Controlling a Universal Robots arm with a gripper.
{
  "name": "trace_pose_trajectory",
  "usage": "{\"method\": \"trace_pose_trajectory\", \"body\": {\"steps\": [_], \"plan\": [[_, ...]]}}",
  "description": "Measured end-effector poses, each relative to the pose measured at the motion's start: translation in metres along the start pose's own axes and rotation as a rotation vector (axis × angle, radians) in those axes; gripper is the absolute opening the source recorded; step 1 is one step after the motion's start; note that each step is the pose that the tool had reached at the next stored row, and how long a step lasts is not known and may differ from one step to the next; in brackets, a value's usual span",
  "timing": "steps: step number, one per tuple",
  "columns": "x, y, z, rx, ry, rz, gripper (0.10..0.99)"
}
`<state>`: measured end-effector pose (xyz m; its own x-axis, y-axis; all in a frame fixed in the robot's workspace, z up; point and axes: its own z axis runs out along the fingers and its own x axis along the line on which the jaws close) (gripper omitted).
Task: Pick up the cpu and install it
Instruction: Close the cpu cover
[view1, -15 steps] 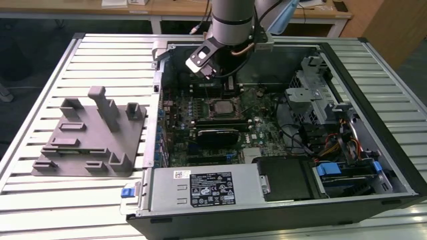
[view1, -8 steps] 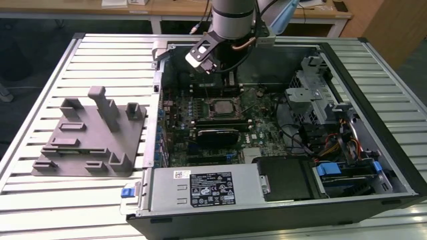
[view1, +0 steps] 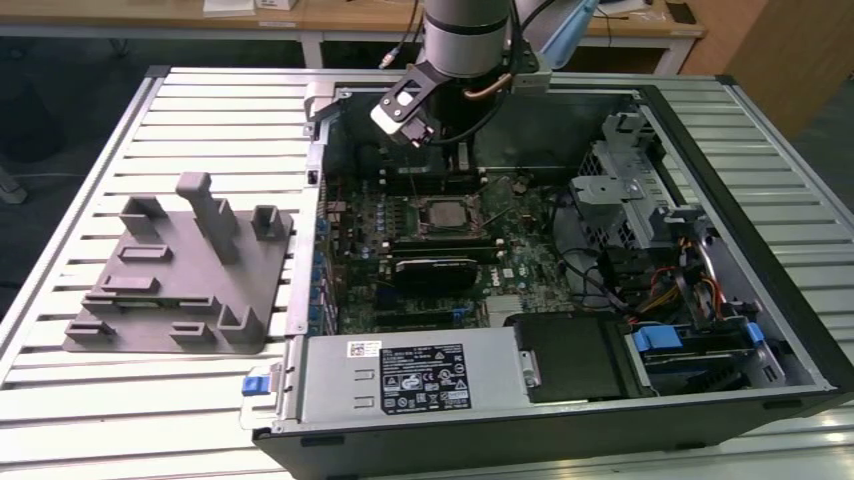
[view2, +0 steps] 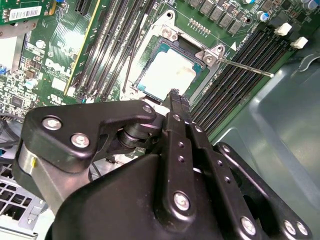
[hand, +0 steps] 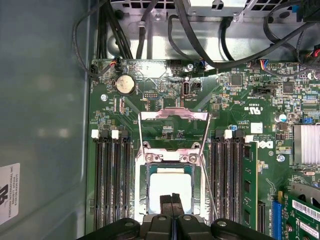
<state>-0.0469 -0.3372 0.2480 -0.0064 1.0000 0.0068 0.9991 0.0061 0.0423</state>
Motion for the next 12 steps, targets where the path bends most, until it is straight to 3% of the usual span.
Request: {"method": "trace_pose_trajectory", "body": {"steps": [12], "plan": [[0.0,0.0003,-0.0075,0.0,0.0,0.0,0.106]]}}
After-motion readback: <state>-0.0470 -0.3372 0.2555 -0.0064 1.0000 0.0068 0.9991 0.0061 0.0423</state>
